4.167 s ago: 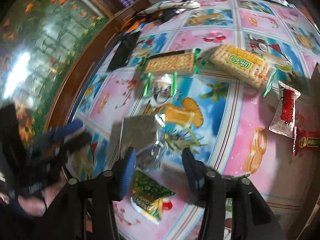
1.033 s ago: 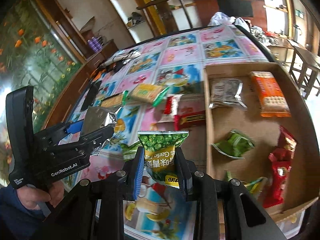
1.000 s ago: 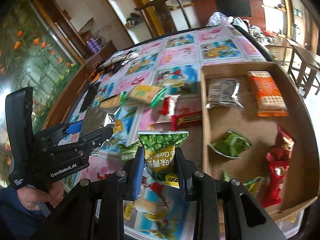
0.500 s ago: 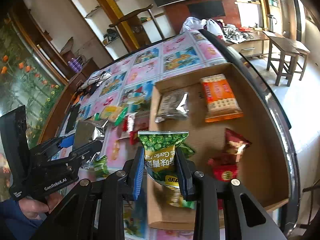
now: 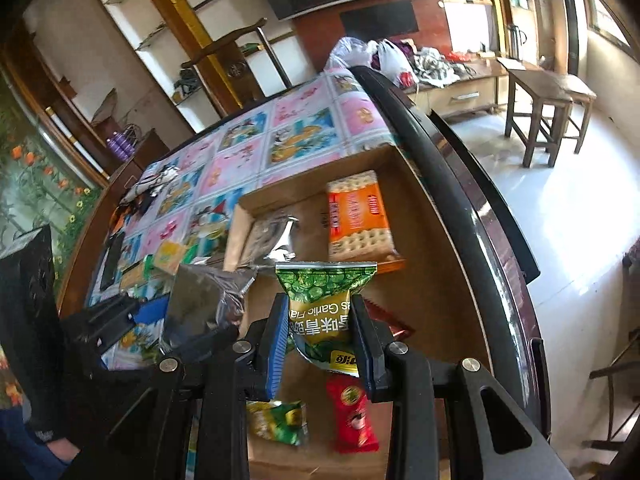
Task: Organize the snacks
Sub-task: 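Lower both bags into the box and open both grippers, then move both grippers back over the snack pile, then grasp the green Peas Original bag with the right gripper while the left gripper approaches the small clear bag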
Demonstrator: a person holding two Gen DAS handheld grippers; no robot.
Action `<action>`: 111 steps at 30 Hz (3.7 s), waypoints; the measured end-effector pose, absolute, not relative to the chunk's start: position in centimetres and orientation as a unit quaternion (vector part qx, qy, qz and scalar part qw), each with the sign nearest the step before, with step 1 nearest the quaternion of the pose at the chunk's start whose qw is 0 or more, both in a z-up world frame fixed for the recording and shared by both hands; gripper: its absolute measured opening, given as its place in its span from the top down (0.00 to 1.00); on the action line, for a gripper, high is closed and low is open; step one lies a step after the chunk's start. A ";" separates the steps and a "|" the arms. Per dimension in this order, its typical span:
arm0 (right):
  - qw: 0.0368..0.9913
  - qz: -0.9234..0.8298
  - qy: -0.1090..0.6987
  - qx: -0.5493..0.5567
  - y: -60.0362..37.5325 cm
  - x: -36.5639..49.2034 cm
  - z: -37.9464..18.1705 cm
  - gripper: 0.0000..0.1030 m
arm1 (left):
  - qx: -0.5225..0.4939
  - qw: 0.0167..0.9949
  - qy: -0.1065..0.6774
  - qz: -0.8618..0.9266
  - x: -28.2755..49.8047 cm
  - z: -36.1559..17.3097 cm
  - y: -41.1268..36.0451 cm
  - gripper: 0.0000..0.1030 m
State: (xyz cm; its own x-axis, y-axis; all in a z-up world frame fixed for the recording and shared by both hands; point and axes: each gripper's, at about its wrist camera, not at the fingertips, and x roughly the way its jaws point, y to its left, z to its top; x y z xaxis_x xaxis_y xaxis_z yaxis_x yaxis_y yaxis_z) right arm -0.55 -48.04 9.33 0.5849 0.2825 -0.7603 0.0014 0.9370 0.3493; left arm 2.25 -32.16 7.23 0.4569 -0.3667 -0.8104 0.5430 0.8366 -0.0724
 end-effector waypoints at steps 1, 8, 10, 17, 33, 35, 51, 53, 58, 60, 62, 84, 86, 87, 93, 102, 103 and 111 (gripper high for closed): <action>0.875 0.077 0.452 0.158 -48.3 -0.2 9.0 0.69 | 0.098 0.846 0.449 -0.270 2.4 7.0 -32.5 0.46; 0.867 0.063 0.470 0.152 -49.4 1.8 7.0 0.69 | 0.109 0.838 0.460 -0.271 2.9 5.6 -34.0 0.46; 0.865 0.060 0.475 0.152 -49.5 2.1 6.5 0.69 | 0.113 0.838 0.460 -0.271 2.9 5.3 -34.2 0.46; 0.861 0.057 0.483 0.151 -49.5 2.5 5.7 0.69 | 0.129 0.838 0.458 -0.268 2.7 4.8 -34.7 0.46; 0.862 0.050 0.481 0.150 -49.5 2.1 5.7 0.67 | 0.151 0.844 0.444 -0.261 1.9 5.0 -34.8 0.45; 0.863 0.050 0.479 0.151 -49.4 1.9 5.8 0.67 | 0.155 0.846 0.438 -0.260 1.7 5.2 -34.8 0.45; 0.871 0.049 0.459 0.169 -48.2 0.0 8.3 0.67 | 0.166 0.865 0.402 -0.251 0.1 7.8 -32.9 0.40; 0.872 0.050 0.458 0.165 -47.6 -0.2 8.5 0.67 | 0.164 0.868 0.398 -0.249 -0.1 8.2 -32.3 0.40; 0.877 0.059 0.453 0.152 -45.5 -0.7 9.4 0.66 | 0.154 0.876 0.391 -0.236 -0.4 9.1 -30.2 0.39; 0.878 0.068 0.450 0.149 -44.4 -0.8 9.8 0.64 | 0.145 0.882 0.387 -0.226 -0.5 9.6 -28.7 0.38; 0.878 0.078 0.449 0.148 -43.5 -1.0 10.1 0.62 | 0.132 0.886 0.390 -0.213 -0.5 9.8 -26.9 0.36; 0.820 0.201 0.529 0.088 -29.0 -0.8 6.2 0.55 | -0.039 0.882 0.470 -0.017 -0.3 5.5 -2.3 0.35; 0.815 0.212 0.533 0.083 -27.8 -0.8 5.9 0.47 | -0.043 0.880 0.472 -0.012 -0.5 5.2 -1.3 0.35; 0.814 0.216 0.534 0.077 -27.0 -0.7 5.8 0.41 | -0.044 0.880 0.473 -0.011 -0.5 5.1 -1.0 0.35; 0.806 0.223 0.545 0.053 -23.8 0.0 4.5 0.39 | -0.035 0.874 0.485 -0.024 -0.1 4.8 0.1 0.34; 0.809 0.202 0.552 -0.008 -21.5 0.3 2.3 0.68 | -0.061 0.857 0.508 -0.057 3.9 4.0 -0.4 0.25; 0.811 0.201 0.550 -0.005 -21.7 0.2 2.4 0.68 | -0.061 0.855 0.511 -0.057 4.4 3.7 -0.6 0.25; 0.830 0.195 0.522 0.001 -23.7 -0.7 4.2 0.69 | -0.048 0.848 0.527 -0.028 8.2 1.0 -2.3 0.26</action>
State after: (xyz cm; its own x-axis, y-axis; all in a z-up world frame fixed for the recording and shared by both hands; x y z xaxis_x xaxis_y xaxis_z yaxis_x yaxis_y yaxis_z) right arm -0.71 -23.74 4.25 0.3785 0.3249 -0.8667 -0.3220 0.9241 0.2058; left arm 8.22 -2.32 0.97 0.4431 -0.0977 -0.8911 -0.0029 0.9939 -0.1104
